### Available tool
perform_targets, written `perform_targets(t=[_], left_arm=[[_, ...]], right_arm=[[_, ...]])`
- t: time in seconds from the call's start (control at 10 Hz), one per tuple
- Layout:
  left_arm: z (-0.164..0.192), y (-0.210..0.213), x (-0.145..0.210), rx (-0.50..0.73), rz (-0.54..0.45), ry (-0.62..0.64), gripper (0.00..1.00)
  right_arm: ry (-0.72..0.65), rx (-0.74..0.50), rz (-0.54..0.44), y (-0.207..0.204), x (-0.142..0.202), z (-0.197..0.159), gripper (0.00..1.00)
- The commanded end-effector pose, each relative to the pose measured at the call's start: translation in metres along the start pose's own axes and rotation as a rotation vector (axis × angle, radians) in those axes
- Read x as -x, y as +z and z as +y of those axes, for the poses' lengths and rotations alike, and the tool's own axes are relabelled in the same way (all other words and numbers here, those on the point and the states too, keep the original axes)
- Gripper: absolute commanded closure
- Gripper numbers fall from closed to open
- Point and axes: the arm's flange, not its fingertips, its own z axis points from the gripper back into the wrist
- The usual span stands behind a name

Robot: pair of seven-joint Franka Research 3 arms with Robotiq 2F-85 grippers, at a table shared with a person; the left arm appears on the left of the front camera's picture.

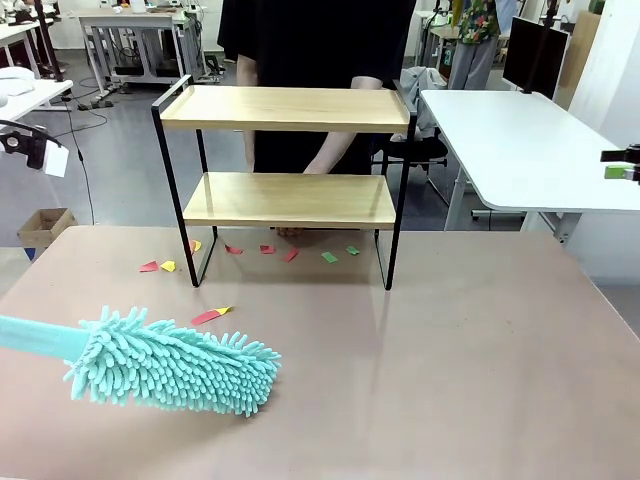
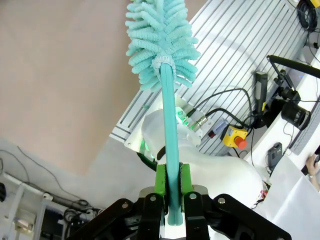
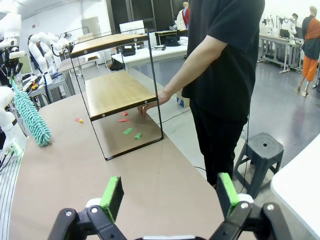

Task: Clean the shelf.
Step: Clean the specific section of the Shelf indicated by the human with the Duster.

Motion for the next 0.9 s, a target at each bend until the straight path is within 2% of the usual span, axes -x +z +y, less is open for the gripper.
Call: perform_targets(t=[0.0,0.8], left_arm=[[-0.0014,0.0032,0.0020,0.002,0.001,-0.003,0.86],[-0.0014,0.0032,0.0020,0.002,0.001,-0.003,0.86]], right_arm=[[0.004,-0.003,0.004,-0.0005,-0.0026,0.0018,0.00],[0.004,-0.003,0.004,-0.0005,-0.0026,0.0018,0.00]])
